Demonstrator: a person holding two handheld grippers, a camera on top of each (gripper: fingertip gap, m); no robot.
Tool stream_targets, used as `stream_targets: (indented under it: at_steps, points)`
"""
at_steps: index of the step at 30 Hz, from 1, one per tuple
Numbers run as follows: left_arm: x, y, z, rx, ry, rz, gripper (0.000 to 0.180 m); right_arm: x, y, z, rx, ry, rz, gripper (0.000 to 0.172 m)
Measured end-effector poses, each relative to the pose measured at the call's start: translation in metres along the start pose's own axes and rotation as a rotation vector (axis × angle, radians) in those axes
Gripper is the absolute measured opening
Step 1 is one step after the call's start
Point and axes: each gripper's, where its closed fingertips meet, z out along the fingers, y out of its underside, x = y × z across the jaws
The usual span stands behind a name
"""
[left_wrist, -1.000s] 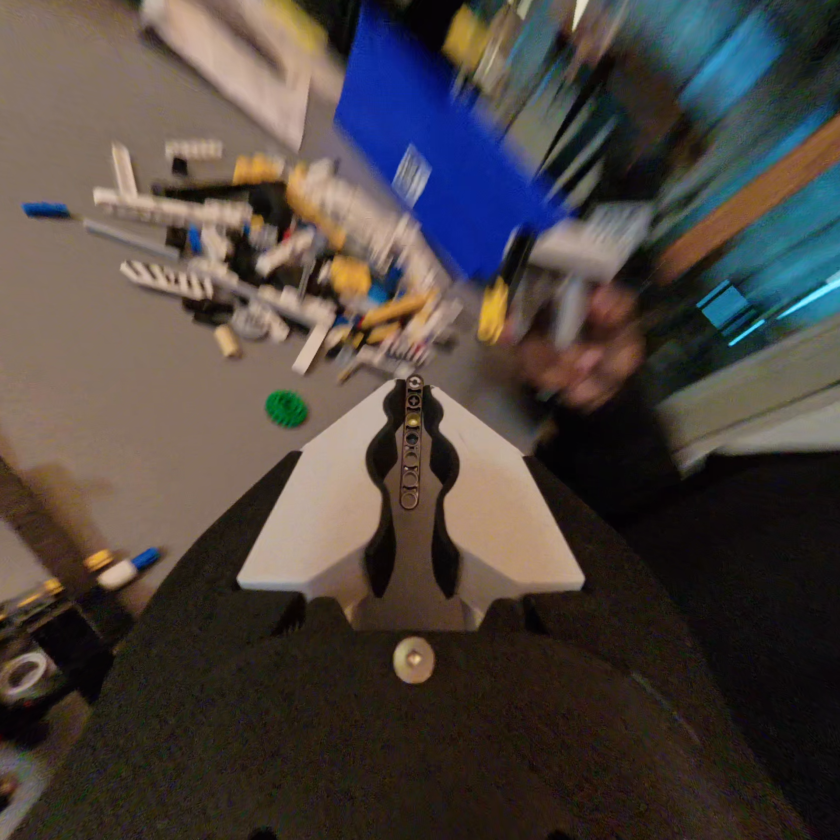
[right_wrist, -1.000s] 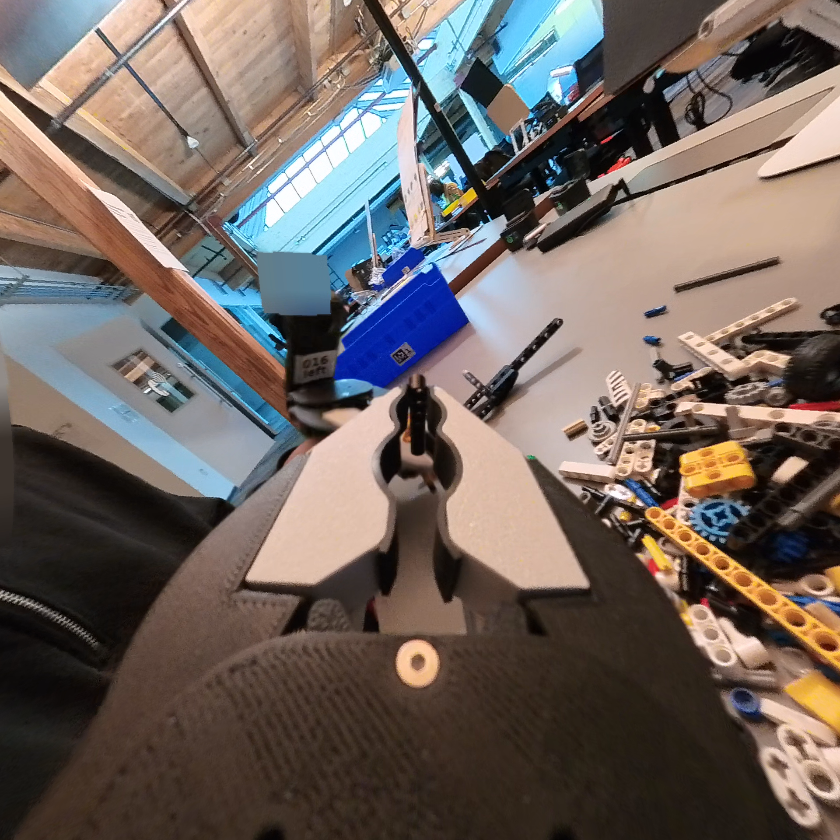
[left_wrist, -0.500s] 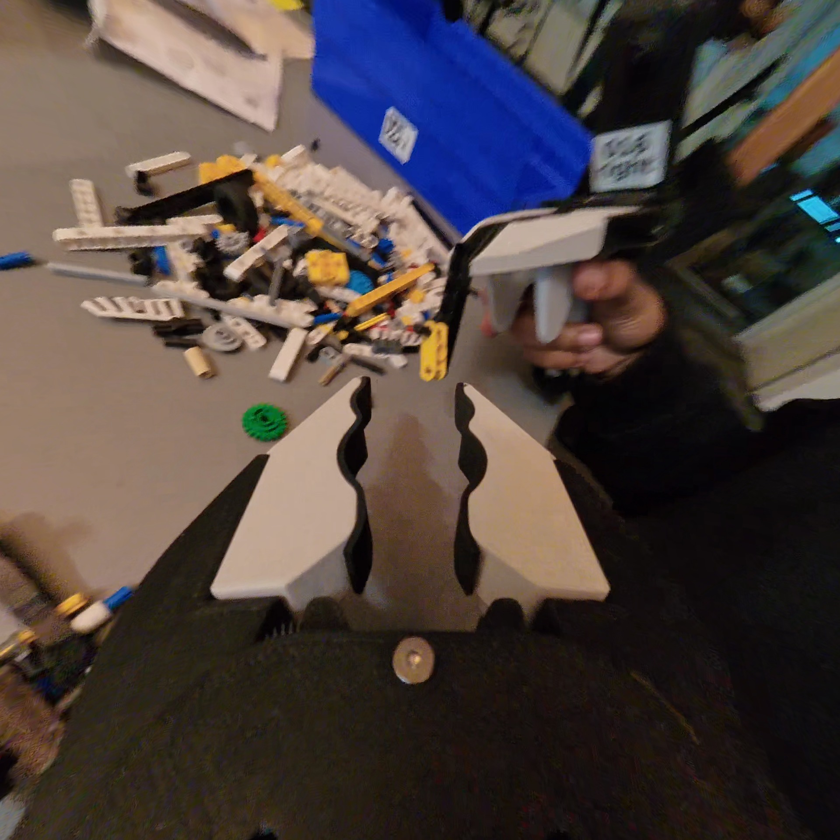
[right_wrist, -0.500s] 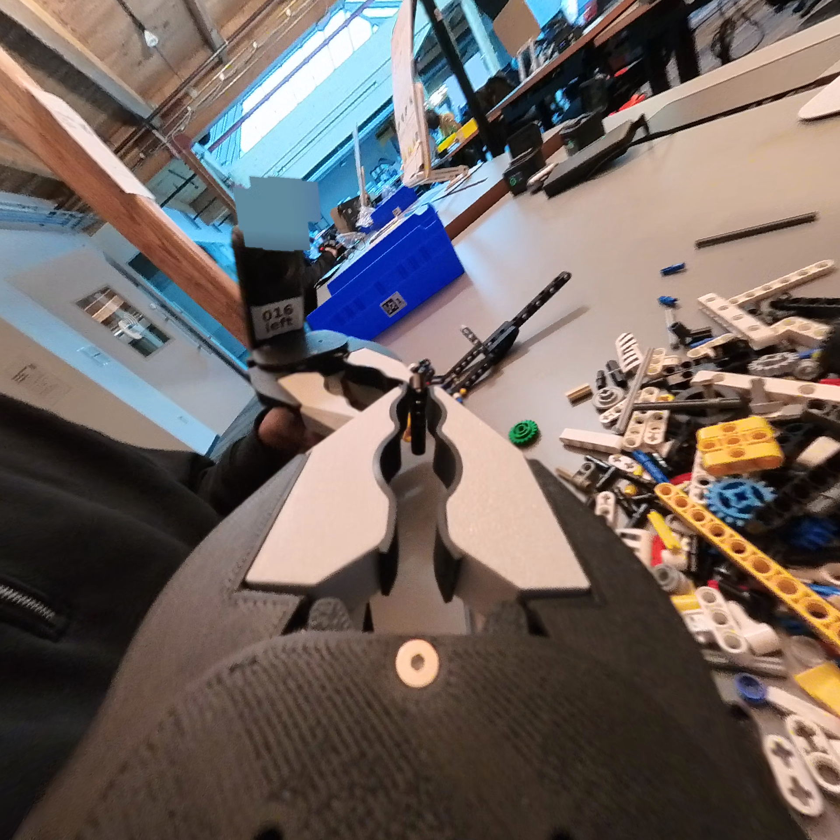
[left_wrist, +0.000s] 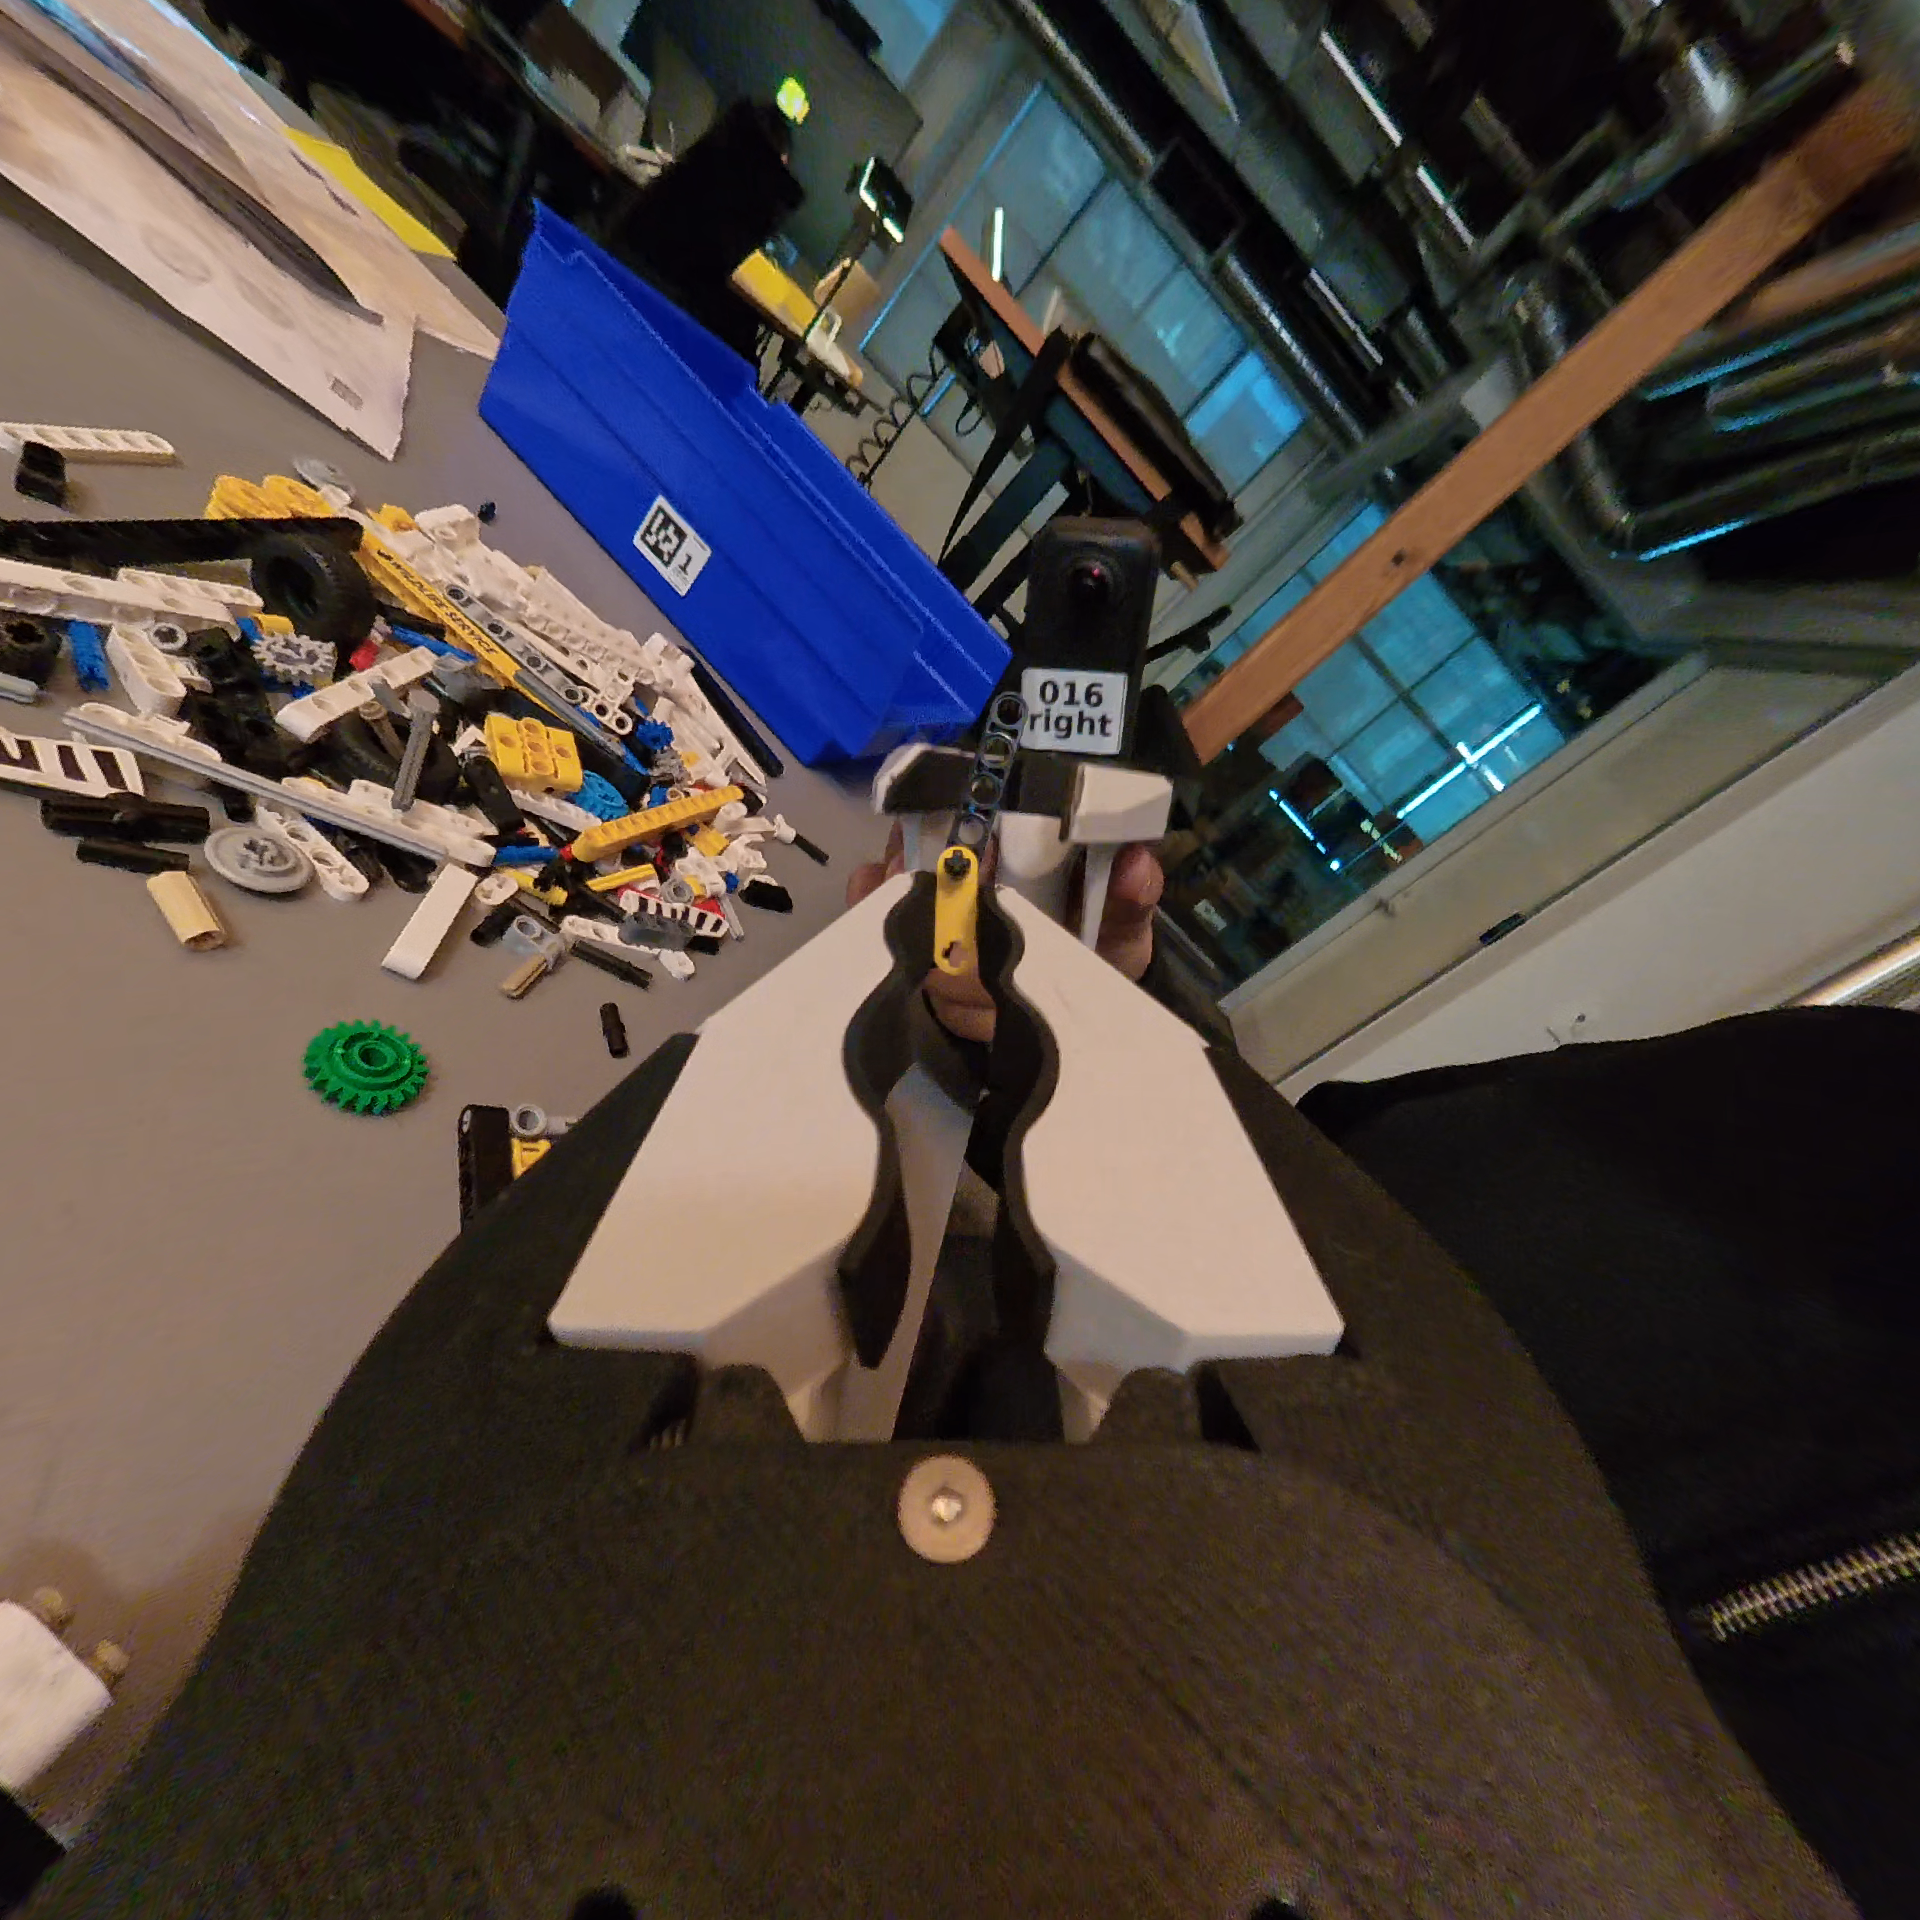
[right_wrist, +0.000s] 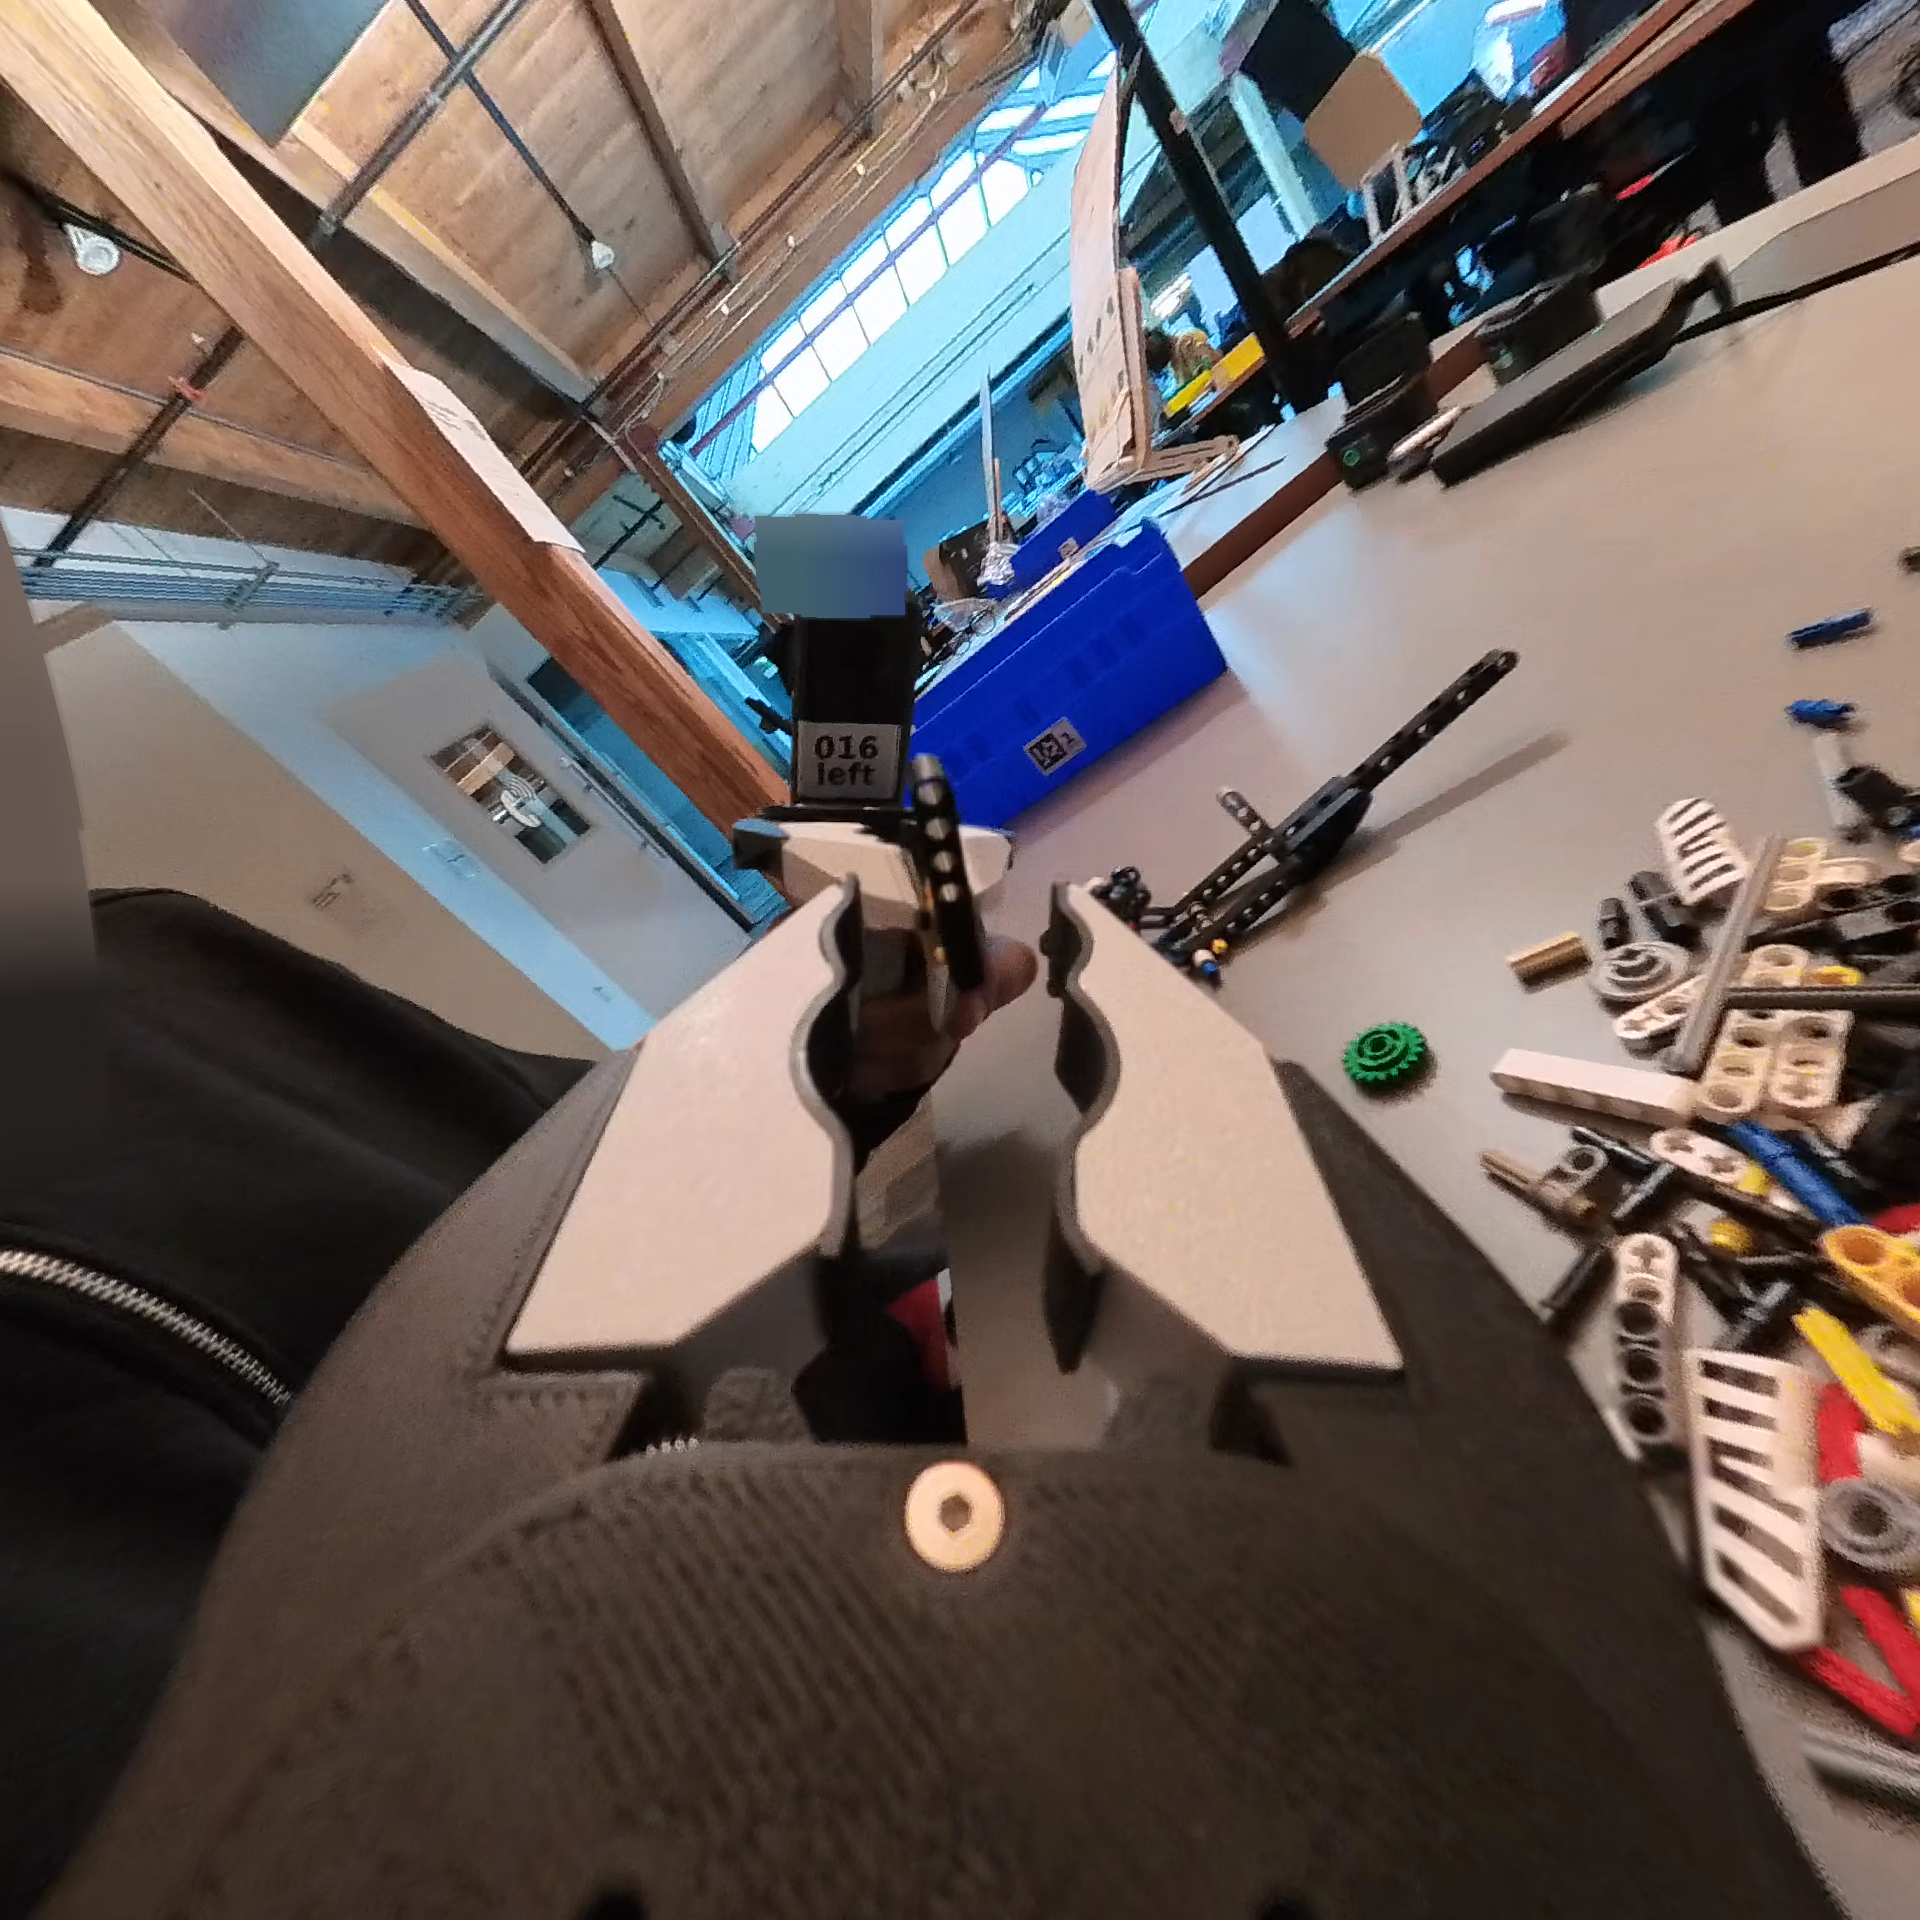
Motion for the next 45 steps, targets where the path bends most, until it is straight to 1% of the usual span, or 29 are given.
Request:
stream_targets:
  at_steps: [1, 3, 5, 10, 14, 19, 25, 26, 27, 28, 30, 31, 33, 35, 37, 39, 43, 45]
  points:
    - [0.002, 0.0, 0.0, 0.002, 0.012, -0.004, 0.004, 0.0, 0.002, 0.003, -0.006, -0.001, -0.002, 0.032]
    - [0.005, 0.003, 0.002, -0.012, 0.034, -0.017, 0.004, -0.001, 0.004, 0.008, 0.001, 0.003, -0.024, 0.025]
    - [0.006, 0.006, 0.005, -0.02, 0.037, -0.021, 0.005, -0.006, 0.005, 0.011, 0.007, -0.014, -0.051, 0.004]
    - [0.002, -0.004, 0.003, 0.073, 0.058, -0.103, 0.004, -0.003, 0.006, 0.011, -0.042, 0.022, -0.056, 0.005]
    - [0.002, -0.005, 0.004, 0.088, 0.043, -0.105, 0.004, -0.003, 0.007, 0.009, -0.071, 0.038, -0.058, 0.005]
    - [-0.001, -0.006, 0.005, 0.117, -0.008, -0.082, 0.003, 0.0, 0.011, 0.006, -0.129, 0.09, -0.079, 0.005]
    - [-0.006, -0.006, 0.007, 0.134, -0.021, -0.107, 0.003, 0.004, 0.016, 0.003, -0.172, 0.117, -0.071, 0.005]
    - [-0.008, -0.008, 0.005, 0.146, -0.03, -0.112, 0.006, 0.004, 0.02, 0.001, -0.206, 0.115, -0.076, 0.005]
    - [-0.02, -0.029, -0.012, 0.279, -0.093, -0.107, 0.005, 0.005, 0.025, -0.003, -0.245, 0.125, -0.084, 0.005]
    - [-0.033, -0.046, -0.033, 0.335, -0.145, -0.09, 0.005, 0.006, 0.026, -0.009, -0.255, 0.14, -0.092, 0.005]
    - [-0.041, -0.072, -0.065, 0.378, -0.177, -0.06, 0.005, 0.008, 0.011, -0.018, -0.188, 0.155, -0.088, 0.005]
    - [-0.038, -0.077, -0.07, 0.38, -0.182, -0.036, 0.005, 0.009, 0.004, -0.021, -0.153, 0.15, -0.076, 0.005]
    - [-0.03, -0.075, -0.062, 0.358, -0.174, -0.009, 0.005, 0.014, -0.004, -0.024, -0.113, 0.153, -0.064, 0.005]
    - [-0.024, -0.066, -0.047, 0.329, -0.134, -0.037, 0.005, 0.015, -0.004, -0.023, -0.104, 0.157, -0.064, 0.005]
    - [-0.025, -0.061, -0.039, 0.316, -0.107, -0.072, 0.005, 0.017, -0.005, -0.023, -0.101, 0.186, -0.088, 0.005]
    - [-0.027, -0.059, -0.038, 0.324, -0.087, -0.104, 0.005, 0.02, 0.002, -0.024, -0.145, 0.203, -0.104, 0.005]
    - [-0.025, -0.057, -0.034, 0.328, -0.06, -0.135, 0.005, 0.039, 0.051, -0.024, -0.393, 0.248, -0.063, 0.005]
    - [-0.024, -0.055, -0.031, 0.321, -0.052, -0.142, 0.005, 0.049, 0.069, -0.023, -0.466, 0.271, -0.054, 0.005]
